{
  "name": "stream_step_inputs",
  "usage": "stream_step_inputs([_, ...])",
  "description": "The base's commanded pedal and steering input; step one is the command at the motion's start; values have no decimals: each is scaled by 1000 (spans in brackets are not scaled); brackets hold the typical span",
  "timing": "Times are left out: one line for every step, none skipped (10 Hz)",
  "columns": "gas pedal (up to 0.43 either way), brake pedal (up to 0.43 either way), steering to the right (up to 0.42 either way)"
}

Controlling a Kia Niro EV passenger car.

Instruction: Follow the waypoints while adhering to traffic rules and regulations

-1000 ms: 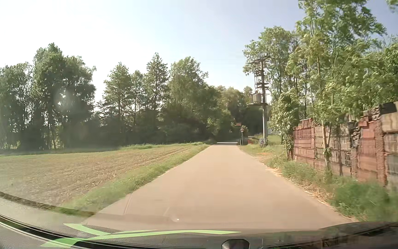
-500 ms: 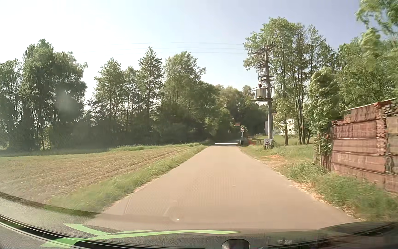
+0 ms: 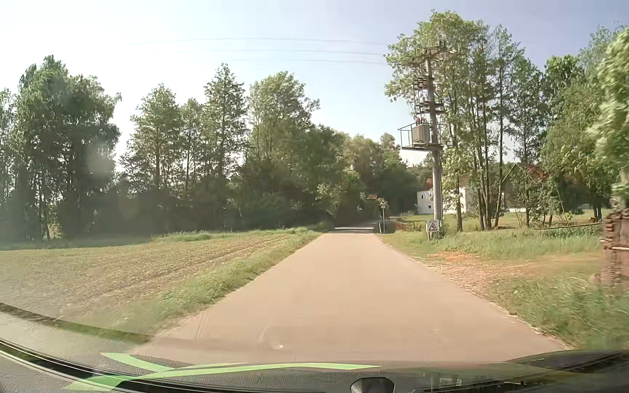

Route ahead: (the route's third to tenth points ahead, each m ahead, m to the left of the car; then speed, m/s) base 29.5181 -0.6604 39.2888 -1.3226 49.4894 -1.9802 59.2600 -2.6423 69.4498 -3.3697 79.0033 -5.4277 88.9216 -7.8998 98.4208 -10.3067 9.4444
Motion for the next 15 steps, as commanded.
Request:
stream_step_inputs([157,0,7])
stream_step_inputs([157,0,7])
stream_step_inputs([157,0,7])
stream_step_inputs([157,0,7])
stream_step_inputs([157,0,7])
stream_step_inputs([157,0,7])
stream_step_inputs([157,0,7])
stream_step_inputs([157,0,7])
stream_step_inputs([157,0,5])
stream_step_inputs([157,0,3])
stream_step_inputs([157,0,1])
stream_step_inputs([157,0,-1])
stream_step_inputs([157,0,-1])
stream_step_inputs([157,0,-1])
stream_step_inputs([138,0,-1])
